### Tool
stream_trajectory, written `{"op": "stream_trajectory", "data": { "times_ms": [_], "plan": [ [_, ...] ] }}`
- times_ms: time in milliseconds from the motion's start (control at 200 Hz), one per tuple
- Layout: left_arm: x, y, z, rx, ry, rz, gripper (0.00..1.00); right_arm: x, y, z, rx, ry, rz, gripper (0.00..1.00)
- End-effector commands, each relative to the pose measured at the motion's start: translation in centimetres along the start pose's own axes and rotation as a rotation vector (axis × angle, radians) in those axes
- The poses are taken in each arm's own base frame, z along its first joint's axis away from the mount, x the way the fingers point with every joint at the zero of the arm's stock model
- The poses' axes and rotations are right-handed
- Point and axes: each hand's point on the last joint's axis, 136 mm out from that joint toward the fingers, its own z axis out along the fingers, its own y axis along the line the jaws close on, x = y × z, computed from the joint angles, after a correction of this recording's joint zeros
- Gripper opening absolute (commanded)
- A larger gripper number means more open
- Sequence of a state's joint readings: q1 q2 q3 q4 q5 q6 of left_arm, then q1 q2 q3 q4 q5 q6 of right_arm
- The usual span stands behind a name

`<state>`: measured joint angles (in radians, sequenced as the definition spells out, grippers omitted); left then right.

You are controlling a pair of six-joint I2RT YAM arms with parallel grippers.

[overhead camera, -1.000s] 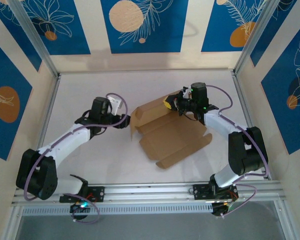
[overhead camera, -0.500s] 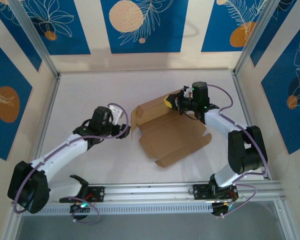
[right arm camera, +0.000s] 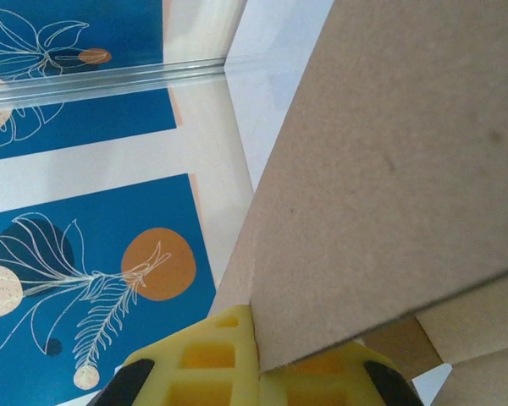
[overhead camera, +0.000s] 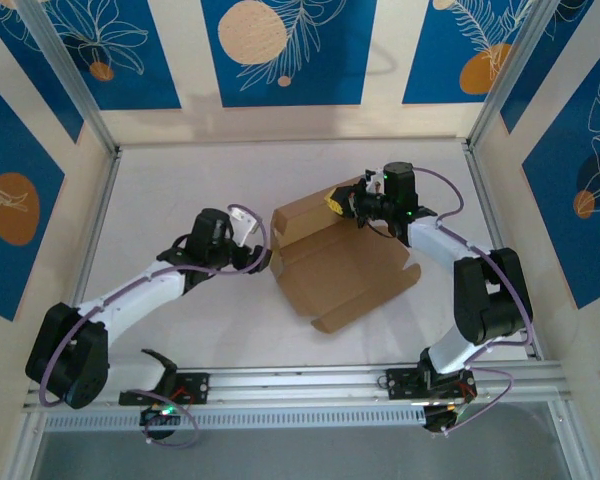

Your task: Fold the paper box

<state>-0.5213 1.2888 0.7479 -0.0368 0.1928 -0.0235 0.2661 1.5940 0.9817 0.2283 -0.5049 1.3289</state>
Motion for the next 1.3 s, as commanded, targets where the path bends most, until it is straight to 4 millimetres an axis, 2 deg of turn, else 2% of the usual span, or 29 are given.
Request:
{"op": "stream_trajectory", "data": {
  "times_ms": [0,255,455,595,735,950,1095,1195,1295],
  "plan": [
    [-2.4,-1.5,0.4,0.062,-0.067,0.021,0.8,0.9,0.6,0.9,-0.013,0.046,0.013,0.0],
    [-2.9,-2.0,2.2,0.038,-0.081,0.032,0.84,1.7,0.2,1.5,-0.007,0.051,0.026,0.0],
    [-3.7,-0.6,2.9,-0.055,-0.126,0.025,0.84,2.2,0.2,1.7,-0.009,0.054,0.033,0.0],
    [-3.7,-0.4,3.6,-0.063,-0.14,0.021,0.84,2.7,-0.1,1.8,-0.006,0.062,0.036,0.0],
    [-4.0,0.4,4.0,-0.11,-0.174,0.017,0.8,3.3,-0.4,1.9,0.001,0.063,0.042,0.0],
    [-4.3,2.3,4.7,-0.222,-0.213,0.021,0.66,4.1,-1.1,1.6,0.036,0.021,0.075,0.01],
    [-4.5,3.7,5.0,-0.298,-0.241,0.023,0.57,4.6,-2.0,0.8,0.104,-0.061,0.089,0.09],
    [-4.8,3.8,5.7,-0.297,-0.248,0.049,0.52,5.1,-2.4,0.4,0.122,-0.08,0.098,0.13],
    [-5.1,3.7,6.3,-0.291,-0.262,0.075,0.46,5.5,-2.6,0.3,0.14,-0.077,0.091,0.31]
  ]
}}
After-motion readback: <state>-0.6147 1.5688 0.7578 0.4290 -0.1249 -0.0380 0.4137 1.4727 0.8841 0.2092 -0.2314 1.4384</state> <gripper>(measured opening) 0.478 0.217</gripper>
